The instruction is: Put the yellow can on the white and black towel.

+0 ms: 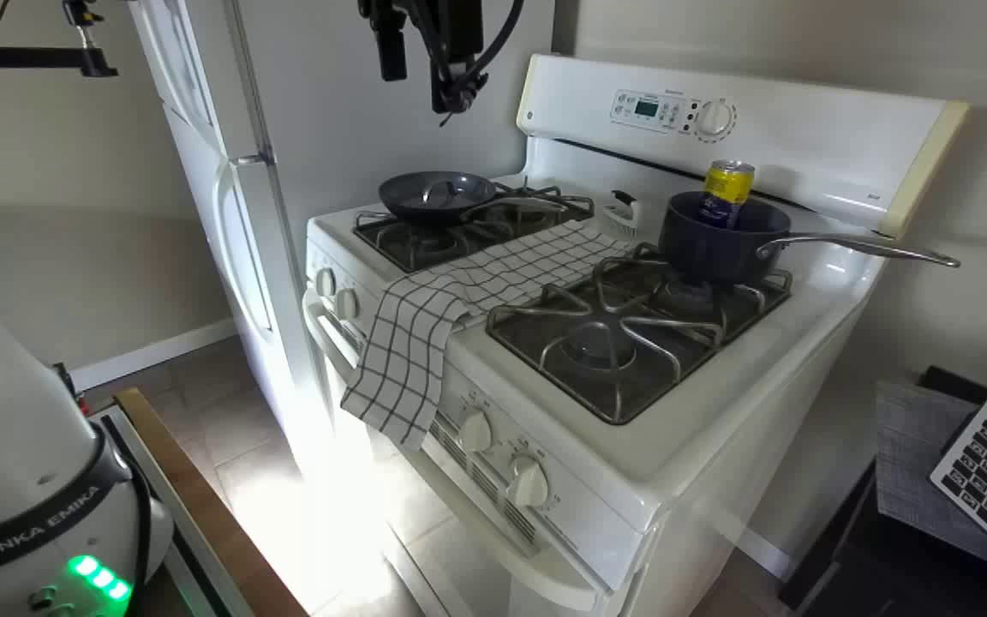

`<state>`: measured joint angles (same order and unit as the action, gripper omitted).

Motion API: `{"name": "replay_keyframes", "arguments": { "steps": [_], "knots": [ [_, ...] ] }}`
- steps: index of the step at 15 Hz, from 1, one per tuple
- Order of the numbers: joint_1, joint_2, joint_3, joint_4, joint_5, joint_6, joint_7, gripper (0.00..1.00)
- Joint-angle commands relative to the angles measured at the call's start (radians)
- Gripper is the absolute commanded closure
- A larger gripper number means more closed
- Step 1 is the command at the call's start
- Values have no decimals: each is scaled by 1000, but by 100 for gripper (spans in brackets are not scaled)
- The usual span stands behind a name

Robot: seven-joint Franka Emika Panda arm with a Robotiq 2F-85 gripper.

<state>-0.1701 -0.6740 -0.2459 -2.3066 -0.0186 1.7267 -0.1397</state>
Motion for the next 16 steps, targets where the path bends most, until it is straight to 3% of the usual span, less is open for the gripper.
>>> {"name": "replay_keyframes", "arguments": {
  "steps": [1,8,16],
  "knots": [
    [-3,2,2,2,2,-2,-2,0],
    [-3,2,2,2,2,-2,-2,0],
    [21,137,-51,128,153,102,-22,0]
  ]
}}
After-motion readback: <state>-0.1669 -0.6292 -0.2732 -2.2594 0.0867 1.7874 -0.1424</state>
